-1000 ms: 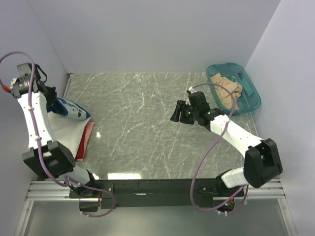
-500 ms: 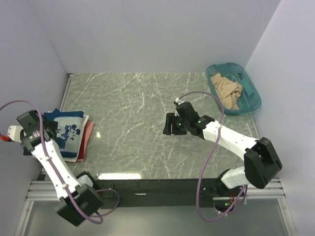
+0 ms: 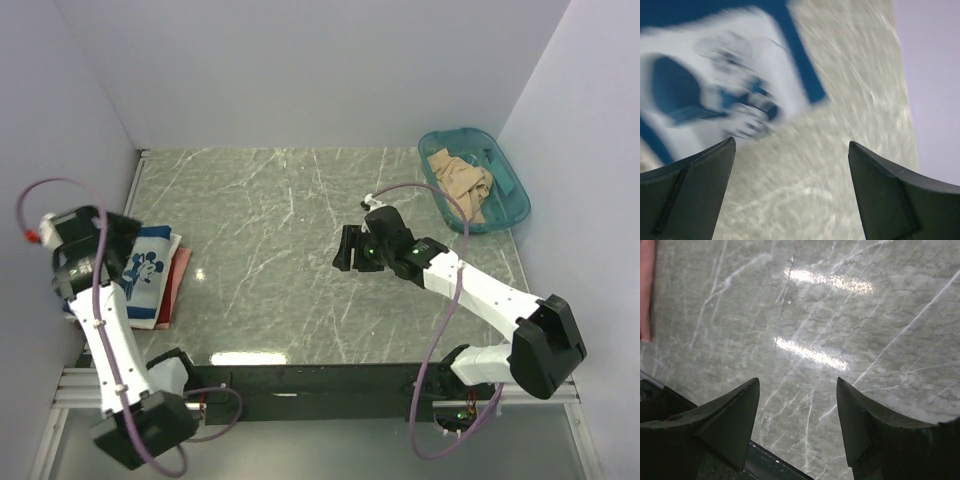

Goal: Fold and stack the t-shirts
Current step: Reset both grippers

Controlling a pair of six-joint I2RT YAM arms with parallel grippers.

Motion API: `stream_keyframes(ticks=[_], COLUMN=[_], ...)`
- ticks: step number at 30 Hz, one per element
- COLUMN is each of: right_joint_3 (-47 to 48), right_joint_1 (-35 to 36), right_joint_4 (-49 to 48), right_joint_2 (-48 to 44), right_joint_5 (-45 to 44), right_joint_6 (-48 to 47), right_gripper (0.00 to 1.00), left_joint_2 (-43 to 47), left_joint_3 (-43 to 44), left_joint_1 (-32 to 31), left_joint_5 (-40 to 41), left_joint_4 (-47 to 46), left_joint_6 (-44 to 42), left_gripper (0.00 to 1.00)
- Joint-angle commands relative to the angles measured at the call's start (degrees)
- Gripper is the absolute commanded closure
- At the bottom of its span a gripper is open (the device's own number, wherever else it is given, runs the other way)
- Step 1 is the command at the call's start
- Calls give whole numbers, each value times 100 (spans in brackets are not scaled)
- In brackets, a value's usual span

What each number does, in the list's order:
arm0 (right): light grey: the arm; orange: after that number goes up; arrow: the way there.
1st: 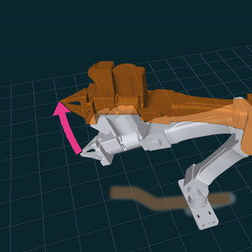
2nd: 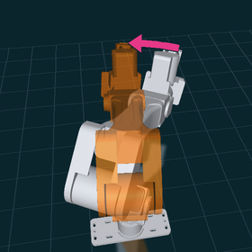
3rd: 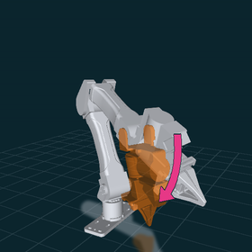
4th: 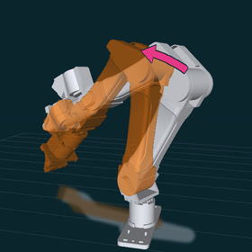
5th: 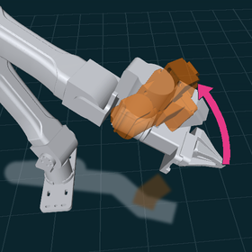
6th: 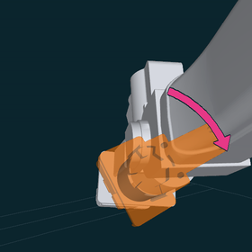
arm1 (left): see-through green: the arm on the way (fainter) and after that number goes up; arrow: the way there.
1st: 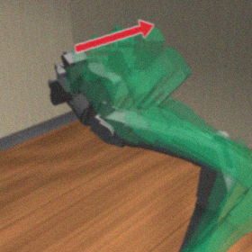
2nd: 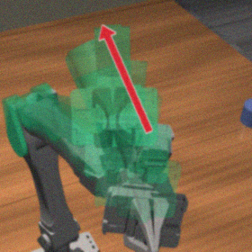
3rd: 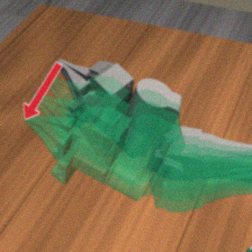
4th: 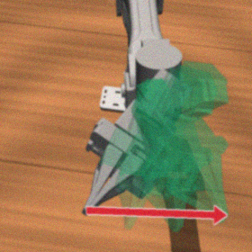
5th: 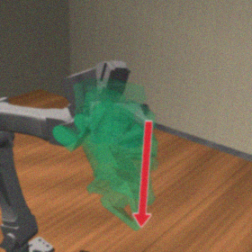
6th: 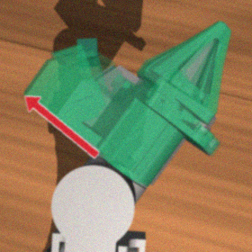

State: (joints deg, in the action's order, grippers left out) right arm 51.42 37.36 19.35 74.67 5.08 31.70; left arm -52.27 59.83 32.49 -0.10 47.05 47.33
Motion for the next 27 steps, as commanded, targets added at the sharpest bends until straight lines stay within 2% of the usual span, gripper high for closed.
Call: stream_keyframes(ticks=[1, 2, 7, 8, 10, 11, 17, 22, 27], right_joint_3=[184, 202, 263, 237, 124, 88, -228, -580, -756], right_joint_1=[43, 34, 34, 34, 34, 34, 25, 34, 34], right_joint_4=[16, 33, 139, 156, 121, 95, 182, 350, 385], right_joint_2=[-409, -445, -743, -805, -1033, -1112, -1710, -2351, -2721], right_joint_5=[-130, -139, -314, -402, -490, -499, -938, -1553, -1914], right_joint_6=[20, 20, 29, 46, 108, 117, 266, 372, 363], right_gripper=[30, 29, 25, 22, 19, 17, 15, 12, 10], left_joint_2=[-290, -397, -967, -1065, -1459, -1609, -2427, -2788, -2823], left_joint_3=[256, 318, 196, 213, 292, 396, 450, 354, 99], left_joint_1=[-1136, -1731, -3167, -3831, -4502, -5071, -6664, -7300, -7327], left_joint_5=[218, 351, 632, 738, 1054, 1099, 1003, 924, 626], left_joint_4=[-433, -459, -1047, -1127, -1276, -1347, -2120, -2428, -2744], left_joint_6=[135, 275, 663, 768, 839, 874, 419, 162, 136], left_gripper=[1, 0, 1, 1, 1, 1, 0, 0, 0])
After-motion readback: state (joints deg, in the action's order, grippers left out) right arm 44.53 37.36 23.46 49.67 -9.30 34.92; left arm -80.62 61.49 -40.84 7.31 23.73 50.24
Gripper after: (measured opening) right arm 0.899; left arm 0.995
